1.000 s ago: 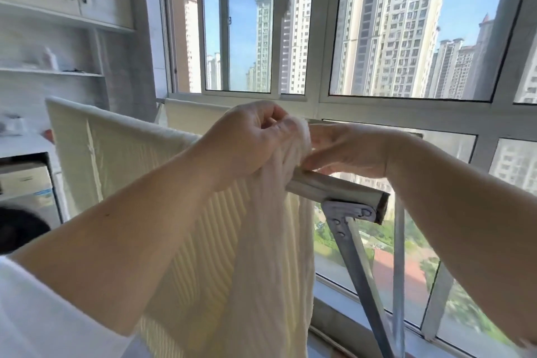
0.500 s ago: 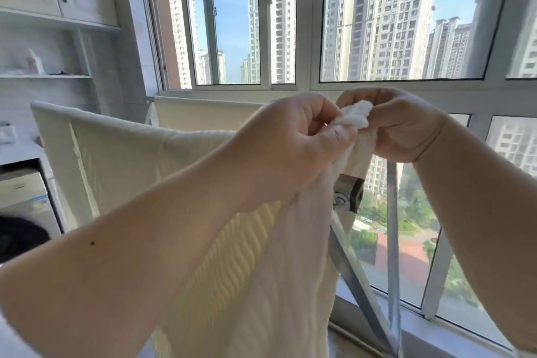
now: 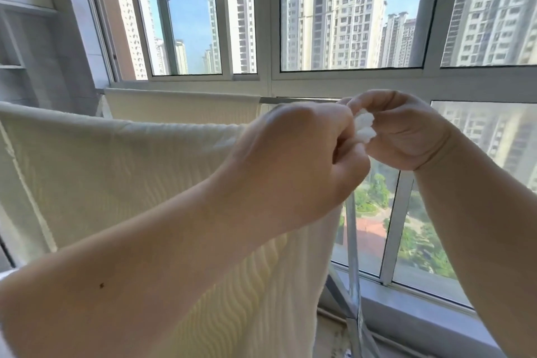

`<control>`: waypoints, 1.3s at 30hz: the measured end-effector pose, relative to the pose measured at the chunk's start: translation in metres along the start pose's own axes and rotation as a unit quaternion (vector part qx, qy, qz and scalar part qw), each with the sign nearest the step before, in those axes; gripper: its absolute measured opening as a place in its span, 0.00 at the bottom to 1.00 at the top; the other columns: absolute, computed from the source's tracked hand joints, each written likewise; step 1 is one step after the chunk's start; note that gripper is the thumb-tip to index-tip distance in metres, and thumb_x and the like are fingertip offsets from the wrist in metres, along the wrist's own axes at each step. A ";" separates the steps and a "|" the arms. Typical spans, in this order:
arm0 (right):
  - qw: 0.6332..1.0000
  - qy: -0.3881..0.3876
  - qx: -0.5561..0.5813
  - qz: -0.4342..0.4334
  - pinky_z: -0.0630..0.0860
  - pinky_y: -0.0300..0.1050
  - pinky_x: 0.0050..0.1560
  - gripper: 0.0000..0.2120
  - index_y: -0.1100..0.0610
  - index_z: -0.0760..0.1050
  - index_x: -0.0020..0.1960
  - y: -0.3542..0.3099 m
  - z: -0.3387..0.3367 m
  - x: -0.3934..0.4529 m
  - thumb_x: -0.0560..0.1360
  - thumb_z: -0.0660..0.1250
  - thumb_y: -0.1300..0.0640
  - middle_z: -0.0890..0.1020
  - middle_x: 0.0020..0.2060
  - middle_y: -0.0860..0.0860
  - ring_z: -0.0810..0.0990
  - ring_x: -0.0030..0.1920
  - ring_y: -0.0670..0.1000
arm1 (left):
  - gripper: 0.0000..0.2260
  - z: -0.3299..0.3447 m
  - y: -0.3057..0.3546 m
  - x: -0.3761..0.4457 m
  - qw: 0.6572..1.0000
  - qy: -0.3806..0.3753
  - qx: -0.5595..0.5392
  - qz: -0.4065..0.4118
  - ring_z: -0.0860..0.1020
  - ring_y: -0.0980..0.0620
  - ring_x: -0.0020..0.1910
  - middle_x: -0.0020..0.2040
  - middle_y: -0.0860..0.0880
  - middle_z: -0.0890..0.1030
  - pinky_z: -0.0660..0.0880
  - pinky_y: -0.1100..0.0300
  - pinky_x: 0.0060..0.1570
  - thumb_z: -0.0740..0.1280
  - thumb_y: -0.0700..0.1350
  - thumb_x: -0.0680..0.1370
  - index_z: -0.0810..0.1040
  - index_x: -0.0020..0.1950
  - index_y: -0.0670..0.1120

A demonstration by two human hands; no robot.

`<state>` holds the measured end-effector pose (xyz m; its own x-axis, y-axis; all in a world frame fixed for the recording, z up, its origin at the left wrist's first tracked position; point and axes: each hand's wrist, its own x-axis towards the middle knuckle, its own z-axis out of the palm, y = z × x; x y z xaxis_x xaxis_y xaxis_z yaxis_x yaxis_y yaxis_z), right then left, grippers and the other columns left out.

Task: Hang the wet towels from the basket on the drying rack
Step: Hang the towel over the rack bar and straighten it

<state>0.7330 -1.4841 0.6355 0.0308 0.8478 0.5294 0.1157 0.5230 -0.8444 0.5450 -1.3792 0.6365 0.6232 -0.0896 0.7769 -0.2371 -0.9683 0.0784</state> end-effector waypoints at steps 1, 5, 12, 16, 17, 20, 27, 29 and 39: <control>1.000 0.018 0.004 -0.011 0.80 0.47 0.47 0.07 0.61 0.85 0.44 -0.002 0.000 -0.002 0.65 0.76 0.63 0.85 0.42 0.55 0.84 0.42 0.53 | 0.10 -0.001 0.003 0.001 1.000 0.012 -0.019 0.000 0.67 0.59 0.26 0.25 0.55 0.67 0.61 0.69 0.28 0.63 0.49 0.73 0.72 0.33 0.48; 0.996 0.085 0.018 -0.021 0.79 0.42 0.40 0.03 0.58 0.83 0.36 -0.008 -0.002 -0.013 0.62 0.75 0.63 0.81 0.34 0.54 0.80 0.35 0.51 | 0.11 0.003 0.018 -0.003 0.997 -0.013 -0.071 0.014 0.64 0.60 0.27 0.28 0.57 0.63 0.62 0.72 0.29 0.58 0.47 0.77 0.62 0.35 0.52; 0.993 0.062 -0.041 0.091 0.79 0.51 0.46 0.10 0.62 0.83 0.43 -0.002 0.010 -0.005 0.63 0.76 0.58 0.84 0.37 0.56 0.82 0.39 0.55 | 0.04 0.017 0.010 -0.020 0.960 -0.272 -0.004 0.066 0.64 0.60 0.29 0.33 0.57 0.64 0.65 0.76 0.33 0.57 0.46 0.80 0.68 0.45 0.52; 0.981 0.060 -0.102 0.152 0.77 0.42 0.41 0.17 0.61 0.84 0.45 -0.002 0.026 0.007 0.61 0.79 0.51 0.85 0.38 0.54 0.82 0.40 0.51 | 0.11 0.009 0.008 -0.024 0.942 -0.328 -0.042 0.058 0.74 0.59 0.42 0.49 0.57 0.78 0.71 0.67 0.42 0.60 0.54 0.78 0.74 0.57 0.52; 0.977 0.065 -0.128 0.159 0.77 0.41 0.41 0.18 0.60 0.84 0.44 -0.003 0.030 0.012 0.60 0.79 0.48 0.85 0.38 0.53 0.81 0.39 0.50 | 0.13 0.005 0.005 -0.025 0.940 -0.333 -0.051 0.059 0.74 0.60 0.44 0.50 0.59 0.78 0.71 0.67 0.44 0.60 0.56 0.77 0.73 0.59 0.54; 0.963 0.080 -0.210 0.151 0.78 0.42 0.42 0.20 0.58 0.84 0.43 -0.012 0.042 0.028 0.60 0.77 0.44 0.84 0.36 0.51 0.80 0.37 0.49 | 0.12 -0.009 -0.008 -0.028 0.954 -0.289 -0.074 0.045 0.72 0.63 0.40 0.42 0.60 0.75 0.70 0.70 0.44 0.61 0.57 0.76 0.75 0.58 0.56; 0.923 0.090 -0.343 0.150 0.77 0.49 0.45 0.06 0.55 0.82 0.44 -0.015 0.092 0.090 0.71 0.71 0.54 0.83 0.33 0.49 0.80 0.36 0.49 | 0.05 -0.033 -0.080 -0.034 0.981 -0.127 -0.127 -0.077 0.76 0.62 0.38 0.34 0.56 0.79 0.71 0.71 0.37 0.65 0.47 0.74 0.79 0.41 0.50; 0.893 0.068 -0.406 0.184 0.78 0.51 0.48 0.04 0.54 0.82 0.46 -0.007 0.108 0.111 0.73 0.69 0.55 0.84 0.33 0.47 0.81 0.37 0.47 | 0.05 -0.040 -0.105 -0.038 0.981 -0.100 -0.131 -0.106 0.76 0.60 0.39 0.35 0.54 0.81 0.71 0.68 0.39 0.66 0.45 0.75 0.81 0.42 0.48; 0.779 -0.009 -0.586 0.223 0.79 0.46 0.53 0.05 0.43 0.80 0.47 0.062 0.215 0.268 0.73 0.67 0.49 0.84 0.42 0.47 0.82 0.46 0.47 | 0.05 -0.123 -0.260 -0.105 0.974 -0.038 -0.084 -0.207 0.76 0.60 0.36 0.41 0.53 0.82 0.74 0.62 0.43 0.65 0.46 0.75 0.81 0.44 0.49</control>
<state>0.5353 -1.2061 0.7074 0.3139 0.9292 0.1949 0.9250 -0.2530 -0.2835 0.4494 -1.0891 0.6110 0.7430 0.2771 0.6092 -0.0681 -0.8742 0.4807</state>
